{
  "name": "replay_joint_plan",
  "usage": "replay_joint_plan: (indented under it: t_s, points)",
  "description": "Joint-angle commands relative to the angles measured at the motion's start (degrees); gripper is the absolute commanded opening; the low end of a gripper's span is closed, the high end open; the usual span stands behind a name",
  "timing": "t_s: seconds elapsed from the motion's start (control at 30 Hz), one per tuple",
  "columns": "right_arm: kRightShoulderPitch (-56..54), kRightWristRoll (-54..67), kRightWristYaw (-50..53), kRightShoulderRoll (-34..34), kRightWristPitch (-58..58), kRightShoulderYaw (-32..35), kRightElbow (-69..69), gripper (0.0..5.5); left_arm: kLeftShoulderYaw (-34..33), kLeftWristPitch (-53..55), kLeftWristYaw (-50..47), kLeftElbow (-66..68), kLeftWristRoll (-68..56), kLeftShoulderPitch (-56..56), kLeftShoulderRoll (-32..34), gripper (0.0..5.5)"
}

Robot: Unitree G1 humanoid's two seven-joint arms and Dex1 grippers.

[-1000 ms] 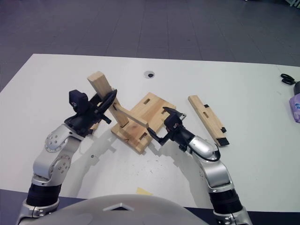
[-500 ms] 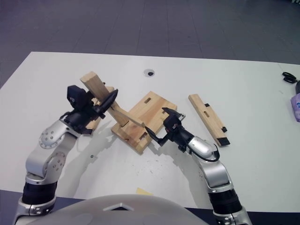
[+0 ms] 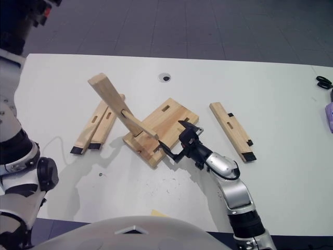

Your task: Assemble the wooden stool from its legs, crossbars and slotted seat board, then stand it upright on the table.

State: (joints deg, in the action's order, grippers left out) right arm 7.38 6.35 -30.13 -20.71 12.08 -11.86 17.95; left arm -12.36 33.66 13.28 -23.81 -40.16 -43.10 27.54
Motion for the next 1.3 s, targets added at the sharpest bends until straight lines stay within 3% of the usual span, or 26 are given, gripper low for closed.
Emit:
replay_joint_plan:
  t_s: [0.03,0.1,0.17,0.57,0.67,0.77,0.9,0.93,1.0,1.1,1.17,1.3]
  points:
    - [-0.2,-0.4,0.3,0.5,-0.3,-0.5,-0.1,5.4,13.9,3.9,8.5,1.0,3.8,10.8,2.2,5.38]
    - [-0.1,-0.6,0.4,0.8,-0.4,-0.9,-0.2,5.4,23.7,0.4,12.2,3.7,12.9,21.4,6.6,5.38]
    - [0.3,-0.6,0.6,1.0,-0.4,-1.0,-0.1,5.4,27.3,-3.0,12.4,7.0,18.6,27.8,7.3,5.38]
    - [1.3,-1.0,1.6,1.7,-1.3,-2.5,-0.3,5.4,16.4,1.6,5.3,3.1,11.6,16.8,-7.6,5.38]
    - [1.3,-1.1,1.6,1.7,-1.3,-2.6,-0.3,5.4,12.2,4.5,3.6,-1.7,5.7,9.3,-10.0,5.38]
    - [1.2,-1.2,1.9,2.0,-1.1,-2.7,-0.3,5.4,3.3,7.3,-0.8,-4.1,-6.5,-0.5,-11.5,5.38]
    - [1.8,-1.4,3.1,3.0,-1.3,-2.7,-0.2,5.4,-12.1,7.9,-8.7,3.5,-18.8,-10.6,-5.0,5.38]
    - [2.2,-1.4,3.6,3.3,-1.5,-2.6,-0.1,5.4,-13.9,9.5,-9.8,6.5,-16.9,-9.1,-1.5,5.38]
    - [2.8,-1.4,4.6,3.8,-1.7,-2.1,-0.3,5.4,-11.4,13.5,-9.3,11.4,-7.0,1.0,7.5,5.38]
    - [4.7,-1.5,5.9,4.3,-2.0,-1.8,0.1,5.4,-1.3,14.3,-1.1,16.5,5.4,24.8,18.1,5.38]
    - [5.5,-1.5,5.9,4.1,-2.0,-1.9,0.4,5.4,0.0,14.5,5.6,15.6,5.6,35.8,20.0,5.38]
    - [6.1,-1.3,5.6,3.4,-1.8,-1.4,0.8,5.4,-0.1,15.8,15.9,9.9,2.1,46.8,21.6,5.38]
